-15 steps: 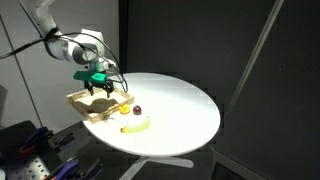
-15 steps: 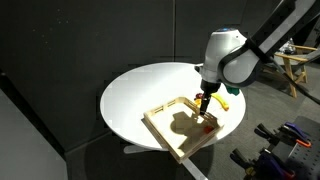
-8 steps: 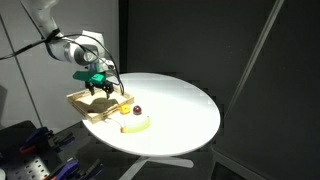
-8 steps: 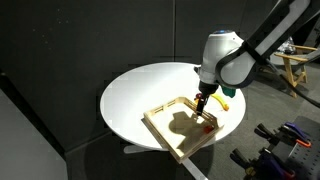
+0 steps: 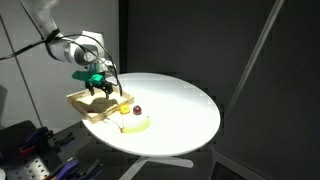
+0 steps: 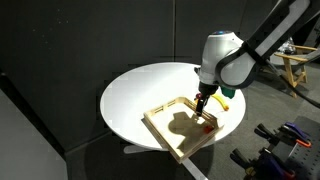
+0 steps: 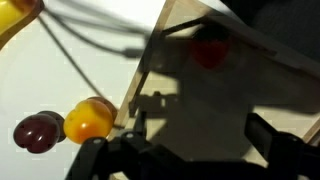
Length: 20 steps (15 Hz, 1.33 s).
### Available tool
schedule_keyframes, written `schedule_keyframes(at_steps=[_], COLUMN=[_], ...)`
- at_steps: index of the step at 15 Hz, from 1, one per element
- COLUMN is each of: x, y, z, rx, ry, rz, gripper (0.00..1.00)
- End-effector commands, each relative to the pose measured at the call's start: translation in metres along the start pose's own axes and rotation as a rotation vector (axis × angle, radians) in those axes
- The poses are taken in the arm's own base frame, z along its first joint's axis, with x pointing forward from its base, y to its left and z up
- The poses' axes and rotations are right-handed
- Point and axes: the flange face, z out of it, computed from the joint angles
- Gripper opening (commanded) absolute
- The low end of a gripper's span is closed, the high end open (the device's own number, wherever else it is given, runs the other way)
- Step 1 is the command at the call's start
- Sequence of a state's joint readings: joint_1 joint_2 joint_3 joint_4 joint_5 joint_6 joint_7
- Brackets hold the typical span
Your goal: Remove the orange object from the tray
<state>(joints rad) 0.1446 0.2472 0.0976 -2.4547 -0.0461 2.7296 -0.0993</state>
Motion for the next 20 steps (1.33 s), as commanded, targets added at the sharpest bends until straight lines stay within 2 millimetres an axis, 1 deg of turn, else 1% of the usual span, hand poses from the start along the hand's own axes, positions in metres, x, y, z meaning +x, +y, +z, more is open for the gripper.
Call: schedule_keyframes(at_steps=[1, 2, 3, 20], x=[0.0062, 0.006, 0.0004, -0.0005], y=[-0.0008, -0.0011, 0.0001, -0.0002], z=[-0.0024, -0.0024, 0.0002, 0.0026], rx=[-0.008, -0.006, 0.001, 0.002], ry=[-0.018, -0.022, -0.008, -0.013], rz=[0.012, 0.01, 0.0, 0.0], gripper=[1.0, 1.0, 1.0, 1.0])
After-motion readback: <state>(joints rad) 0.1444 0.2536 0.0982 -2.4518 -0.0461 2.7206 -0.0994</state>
